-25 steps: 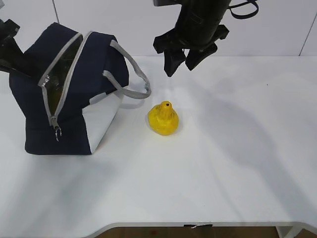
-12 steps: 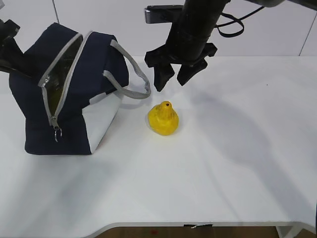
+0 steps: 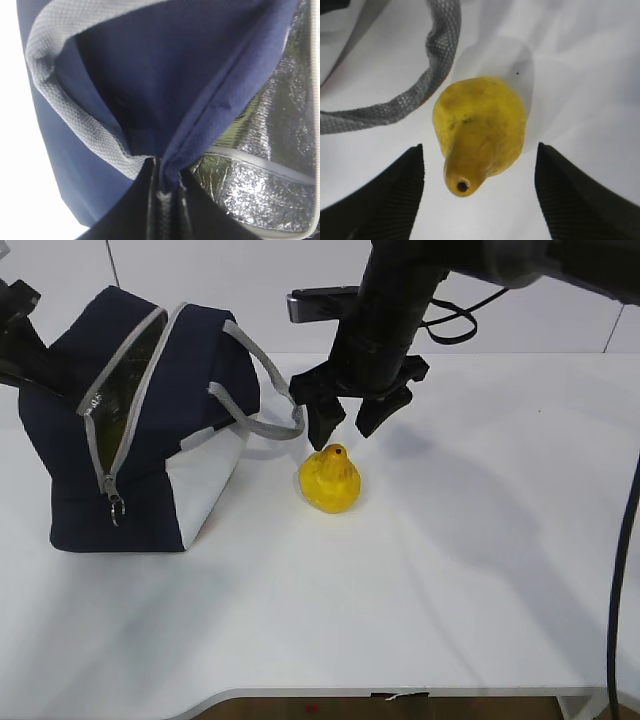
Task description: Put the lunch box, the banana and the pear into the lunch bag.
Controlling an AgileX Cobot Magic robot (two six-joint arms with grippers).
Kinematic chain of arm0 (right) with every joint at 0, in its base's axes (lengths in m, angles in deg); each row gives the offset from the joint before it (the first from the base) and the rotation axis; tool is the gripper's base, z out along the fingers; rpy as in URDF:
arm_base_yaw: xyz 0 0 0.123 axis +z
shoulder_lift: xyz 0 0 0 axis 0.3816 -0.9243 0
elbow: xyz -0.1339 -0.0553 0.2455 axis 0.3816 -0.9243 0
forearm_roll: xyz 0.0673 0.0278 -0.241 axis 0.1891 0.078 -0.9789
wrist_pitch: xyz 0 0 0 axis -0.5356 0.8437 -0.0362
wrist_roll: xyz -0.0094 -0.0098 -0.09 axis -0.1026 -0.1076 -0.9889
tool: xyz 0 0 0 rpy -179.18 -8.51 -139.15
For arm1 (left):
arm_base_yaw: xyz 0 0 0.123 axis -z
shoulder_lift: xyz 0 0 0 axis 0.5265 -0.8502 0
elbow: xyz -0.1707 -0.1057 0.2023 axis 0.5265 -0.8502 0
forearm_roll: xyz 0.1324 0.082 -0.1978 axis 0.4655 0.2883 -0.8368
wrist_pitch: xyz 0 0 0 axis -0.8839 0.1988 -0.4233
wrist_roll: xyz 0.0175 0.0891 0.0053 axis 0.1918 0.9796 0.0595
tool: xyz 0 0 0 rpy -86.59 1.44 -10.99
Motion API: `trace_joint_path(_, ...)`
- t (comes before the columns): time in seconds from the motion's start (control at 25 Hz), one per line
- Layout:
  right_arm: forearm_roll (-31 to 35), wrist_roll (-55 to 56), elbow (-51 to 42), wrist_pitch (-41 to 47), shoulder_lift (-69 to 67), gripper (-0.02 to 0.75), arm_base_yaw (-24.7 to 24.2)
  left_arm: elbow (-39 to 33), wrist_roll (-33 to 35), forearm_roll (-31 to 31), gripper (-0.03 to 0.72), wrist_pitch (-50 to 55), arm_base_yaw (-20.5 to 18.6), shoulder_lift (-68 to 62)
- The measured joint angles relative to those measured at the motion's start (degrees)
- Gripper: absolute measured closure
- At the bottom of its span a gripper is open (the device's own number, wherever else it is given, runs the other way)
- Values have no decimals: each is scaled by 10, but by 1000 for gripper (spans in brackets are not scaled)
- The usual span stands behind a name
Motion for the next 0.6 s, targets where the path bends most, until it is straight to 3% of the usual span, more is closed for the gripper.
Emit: trace_joint_path(0.6, 0, 1, 0, -3, -35, 190, 0, 0, 0, 13, 672, 0, 0, 0)
